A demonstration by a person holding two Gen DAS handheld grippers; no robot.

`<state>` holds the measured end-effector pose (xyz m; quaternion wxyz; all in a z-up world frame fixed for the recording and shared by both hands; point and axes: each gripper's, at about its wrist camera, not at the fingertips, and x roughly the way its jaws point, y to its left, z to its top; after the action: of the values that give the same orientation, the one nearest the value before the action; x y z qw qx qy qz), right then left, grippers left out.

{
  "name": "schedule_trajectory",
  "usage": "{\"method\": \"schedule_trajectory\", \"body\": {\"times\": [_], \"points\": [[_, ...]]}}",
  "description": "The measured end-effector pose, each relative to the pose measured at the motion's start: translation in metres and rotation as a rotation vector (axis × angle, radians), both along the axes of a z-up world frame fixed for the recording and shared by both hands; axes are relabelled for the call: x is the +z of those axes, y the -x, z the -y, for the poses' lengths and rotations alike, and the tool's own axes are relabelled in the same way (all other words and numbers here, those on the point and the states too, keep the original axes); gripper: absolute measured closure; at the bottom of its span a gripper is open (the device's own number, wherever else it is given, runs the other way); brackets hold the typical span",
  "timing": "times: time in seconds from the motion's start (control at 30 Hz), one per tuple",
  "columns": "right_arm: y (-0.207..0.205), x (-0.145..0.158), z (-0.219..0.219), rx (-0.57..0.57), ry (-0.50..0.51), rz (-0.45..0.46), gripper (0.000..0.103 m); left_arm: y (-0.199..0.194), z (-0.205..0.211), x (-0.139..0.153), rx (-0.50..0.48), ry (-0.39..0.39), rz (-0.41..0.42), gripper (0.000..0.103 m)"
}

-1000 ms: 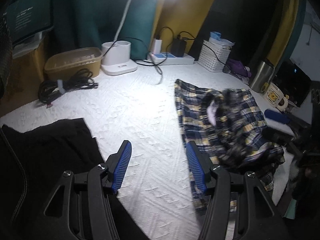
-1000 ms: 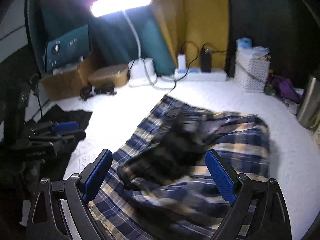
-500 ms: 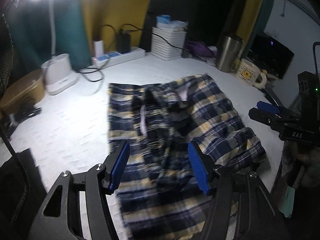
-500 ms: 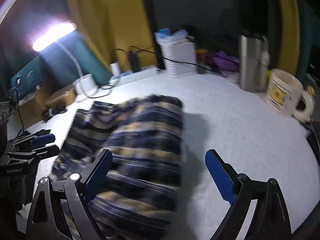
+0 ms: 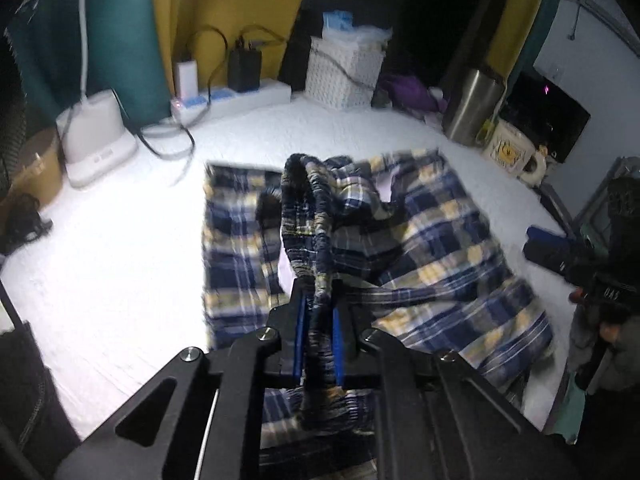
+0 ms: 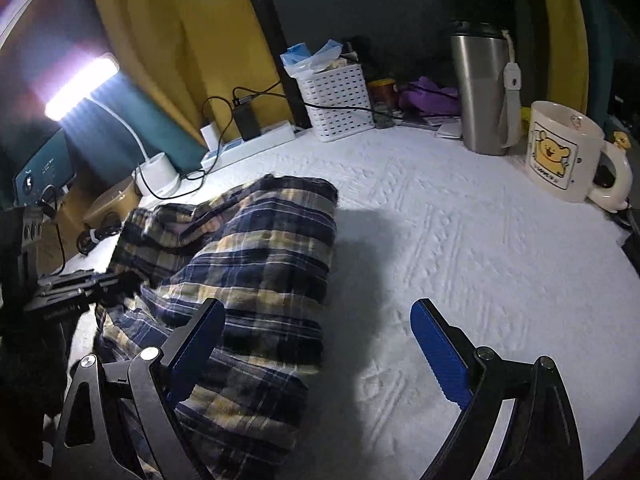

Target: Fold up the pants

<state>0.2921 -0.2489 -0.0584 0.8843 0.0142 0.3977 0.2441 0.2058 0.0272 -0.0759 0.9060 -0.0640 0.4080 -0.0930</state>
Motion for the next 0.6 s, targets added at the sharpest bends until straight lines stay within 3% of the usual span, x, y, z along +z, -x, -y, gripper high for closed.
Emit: {"method": "schedule_trajectory", "body": {"times": [0.17, 0.27, 0.33, 0.5, 0.6], "points": [[-0.002, 0.003, -0.017, 0.027, -0.020, 0.017, 0.008, -0.010, -0.012, 0.017, 0.033, -0.051, 0.046, 0.094], [-0.004, -0.005, -0.029, 0.042, 0.001, 0.002, 0.008, -0.027, -0.022, -0.005, 0.040, -0.025, -0.078, 0.092], [-0.005, -0.010, -0.035, 0.048, 0.020, -0.009, 0.008, -0.027, -0.025, -0.013, 0.042, -0.011, -0.103, 0.090], [-0.011, -0.008, -0.033, 0.029, 0.050, -0.004, 0.008, -0.020, -0.037, -0.007, 0.076, -0.023, -0.085, 0.053], [-0.021, -0.001, -0.027, 0.003, 0.055, 0.014, 0.008, -0.015, -0.053, 0.008, 0.104, 0.001, -0.032, 0.050]]}}
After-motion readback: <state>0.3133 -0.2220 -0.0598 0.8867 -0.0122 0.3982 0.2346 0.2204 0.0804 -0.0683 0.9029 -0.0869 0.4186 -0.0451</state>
